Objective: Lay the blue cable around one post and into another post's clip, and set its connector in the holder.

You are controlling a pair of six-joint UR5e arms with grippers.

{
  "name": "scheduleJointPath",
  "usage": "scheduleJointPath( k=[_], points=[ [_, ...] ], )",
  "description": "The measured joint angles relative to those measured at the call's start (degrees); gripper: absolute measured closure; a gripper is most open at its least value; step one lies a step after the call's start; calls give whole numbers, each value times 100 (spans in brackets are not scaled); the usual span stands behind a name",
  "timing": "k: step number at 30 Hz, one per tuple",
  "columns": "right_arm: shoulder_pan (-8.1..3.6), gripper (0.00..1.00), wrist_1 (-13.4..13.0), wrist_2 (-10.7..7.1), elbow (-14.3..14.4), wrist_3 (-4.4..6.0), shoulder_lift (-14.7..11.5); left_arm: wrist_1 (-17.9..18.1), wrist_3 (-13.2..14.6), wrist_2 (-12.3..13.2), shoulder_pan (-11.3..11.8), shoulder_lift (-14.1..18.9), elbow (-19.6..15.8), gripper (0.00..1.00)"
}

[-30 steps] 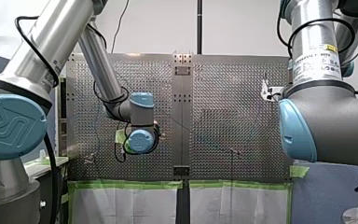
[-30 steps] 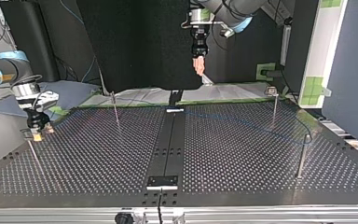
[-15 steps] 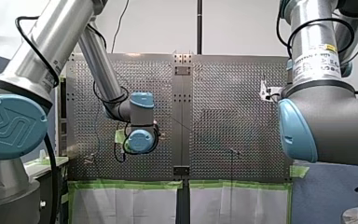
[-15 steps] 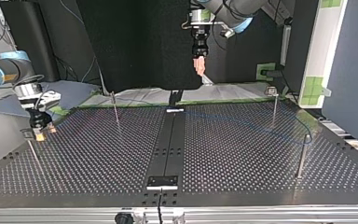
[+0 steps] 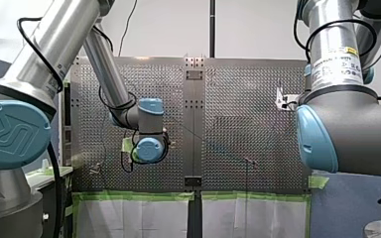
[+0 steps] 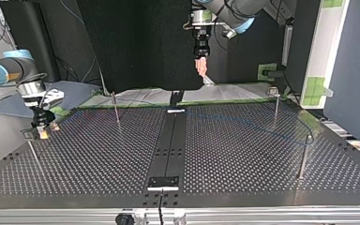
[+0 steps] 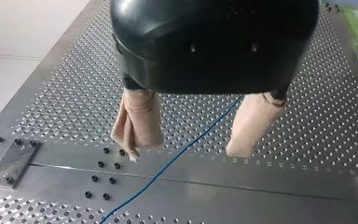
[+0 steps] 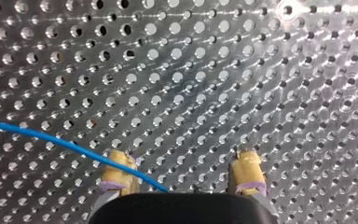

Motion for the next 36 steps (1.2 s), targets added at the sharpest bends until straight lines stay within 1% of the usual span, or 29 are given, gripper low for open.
scheduleJointPath(
  k=[4,8,11,16,22,25,30,36],
  points=[
    [15,0,14,83,28,-49,0,-1,0,0,1,-1,0,0],
    [39,0,62,158,32,-128,1,-1,0,0,1,-1,0,0],
    [58,0,102,191,35,-183,1,0,-4,0,2,-1,0,0],
    [91,0,135,211,33,-230,0,-2,-2,0,3,-1,0,0],
    [119,0,206,285,33,-316,-4,-5,0,0,8,0,0,0],
    [130,0,251,360,33,-360,-6,-10,0,0,14,0,0,0],
    [138,0,347,511,33,-463,-8,-22,1,0,32,1,0,0],
    [166,0,408,550,33,-544,-11,-26,6,0,38,2,0,0]
  ],
)
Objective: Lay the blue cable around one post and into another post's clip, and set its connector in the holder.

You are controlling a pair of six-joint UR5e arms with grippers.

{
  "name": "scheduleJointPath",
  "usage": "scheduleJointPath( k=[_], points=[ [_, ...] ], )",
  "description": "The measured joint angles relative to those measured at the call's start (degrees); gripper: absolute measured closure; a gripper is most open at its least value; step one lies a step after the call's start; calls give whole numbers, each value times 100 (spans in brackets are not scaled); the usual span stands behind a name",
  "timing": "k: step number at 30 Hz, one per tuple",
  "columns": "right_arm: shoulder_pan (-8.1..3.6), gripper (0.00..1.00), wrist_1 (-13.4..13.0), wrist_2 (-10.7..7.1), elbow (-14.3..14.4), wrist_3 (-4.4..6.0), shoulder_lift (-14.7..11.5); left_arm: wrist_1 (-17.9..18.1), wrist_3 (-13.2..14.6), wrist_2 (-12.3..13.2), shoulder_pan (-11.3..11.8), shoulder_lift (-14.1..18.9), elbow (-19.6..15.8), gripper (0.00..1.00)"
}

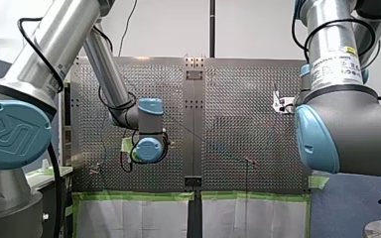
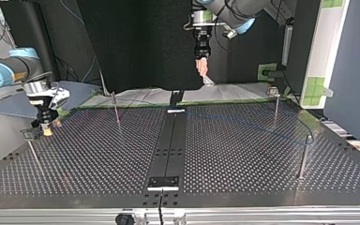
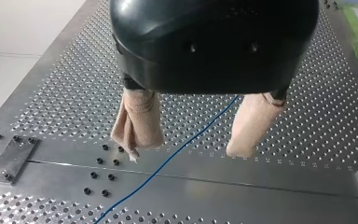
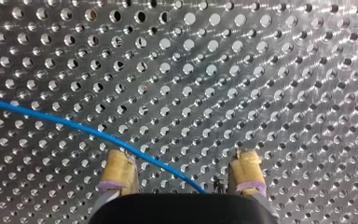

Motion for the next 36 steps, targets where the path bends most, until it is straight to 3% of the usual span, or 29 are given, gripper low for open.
scheduleJointPath(
  k=[21,36],
  points=[
    [47,0,67,73,2,-57,-87,0,26,0,36,-2,-2,0],
    [141,0,78,258,148,-81,-207,-61,71,0,68,-1,-5,0]
  ],
)
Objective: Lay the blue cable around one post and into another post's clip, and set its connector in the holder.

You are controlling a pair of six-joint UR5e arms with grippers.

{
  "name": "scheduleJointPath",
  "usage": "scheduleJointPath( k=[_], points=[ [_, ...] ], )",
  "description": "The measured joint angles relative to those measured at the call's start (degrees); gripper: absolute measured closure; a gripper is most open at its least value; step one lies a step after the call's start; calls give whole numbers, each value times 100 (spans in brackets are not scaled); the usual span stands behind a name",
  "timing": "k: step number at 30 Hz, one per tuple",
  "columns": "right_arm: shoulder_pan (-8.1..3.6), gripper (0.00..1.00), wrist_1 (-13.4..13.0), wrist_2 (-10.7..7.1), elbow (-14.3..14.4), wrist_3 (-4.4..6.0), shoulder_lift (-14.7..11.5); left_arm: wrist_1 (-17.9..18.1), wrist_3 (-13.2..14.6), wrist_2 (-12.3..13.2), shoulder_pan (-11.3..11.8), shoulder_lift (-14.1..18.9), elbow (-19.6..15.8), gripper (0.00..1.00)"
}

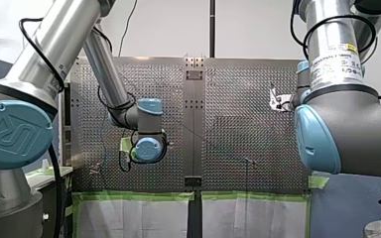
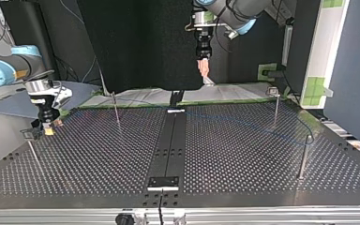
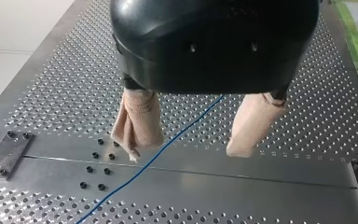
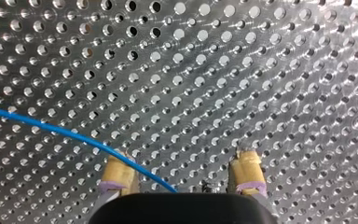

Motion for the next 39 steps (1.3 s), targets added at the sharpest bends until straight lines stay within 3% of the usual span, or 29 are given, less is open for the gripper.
scheduleJointPath(
  k=[7,13,29,39],
  points=[
    [2,0,-8,233,33,65,-1,-1,2,0,9,1,-1,0],
    [3,0,-18,473,74,53,-1,-1,2,-11,11,0,-2,0],
    [99,0,66,596,115,-123,-8,-27,39,-41,11,2,-2,0],
    [146,0,49,777,220,-156,-133,-59,89,-44,18,0,0,0]
  ],
)
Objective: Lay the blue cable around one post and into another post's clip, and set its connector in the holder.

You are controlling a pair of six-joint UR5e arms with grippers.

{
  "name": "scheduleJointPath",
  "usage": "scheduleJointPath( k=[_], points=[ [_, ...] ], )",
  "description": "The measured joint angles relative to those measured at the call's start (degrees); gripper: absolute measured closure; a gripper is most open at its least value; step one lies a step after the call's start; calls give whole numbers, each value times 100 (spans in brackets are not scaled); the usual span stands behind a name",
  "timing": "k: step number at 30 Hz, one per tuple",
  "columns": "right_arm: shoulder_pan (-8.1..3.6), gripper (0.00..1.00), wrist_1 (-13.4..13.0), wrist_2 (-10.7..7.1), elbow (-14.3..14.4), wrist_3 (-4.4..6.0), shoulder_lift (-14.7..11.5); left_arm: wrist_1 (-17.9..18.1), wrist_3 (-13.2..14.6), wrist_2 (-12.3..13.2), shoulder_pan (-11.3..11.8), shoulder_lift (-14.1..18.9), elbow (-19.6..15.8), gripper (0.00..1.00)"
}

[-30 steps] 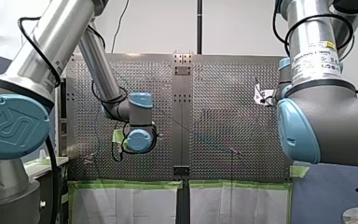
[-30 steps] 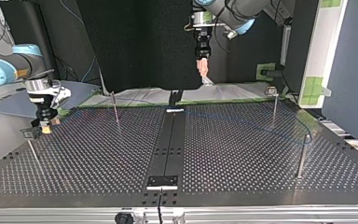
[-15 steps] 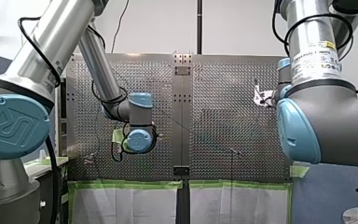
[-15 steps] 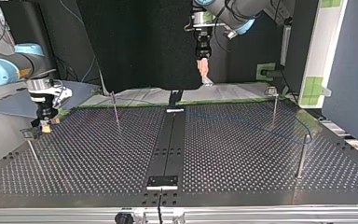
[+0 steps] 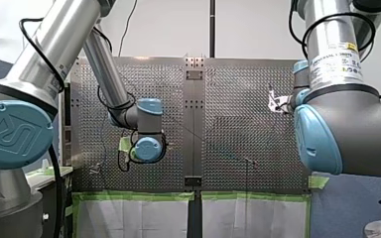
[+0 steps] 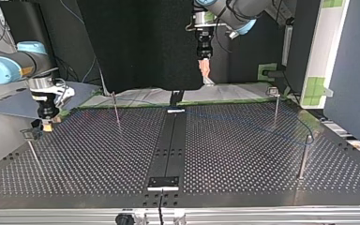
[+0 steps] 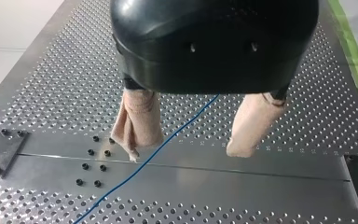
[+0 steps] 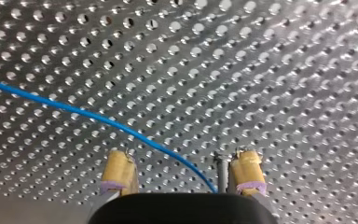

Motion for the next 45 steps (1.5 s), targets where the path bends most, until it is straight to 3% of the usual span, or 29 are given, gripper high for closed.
scheduleJointPath(
  k=[8,13,19,29,36,45],
  points=[
    [53,0,-35,35,73,22,-140,-1,1,0,2,0,-2,0],
    [191,0,-41,67,132,-20,-151,-5,0,0,2,3,2,0],
    [529,0,-110,267,227,-5,-150,-1,-45,11,2,0,1,0],
    [1118,0,-564,489,657,171,-147,8,-446,107,2,1,1,0],
    [1561,0,-823,649,995,203,-137,-9,-882,415,2,1,1,0],
    [2102,0,-940,762,1460,156,-134,-164,-1195,330,23,4,3,0]
  ],
)
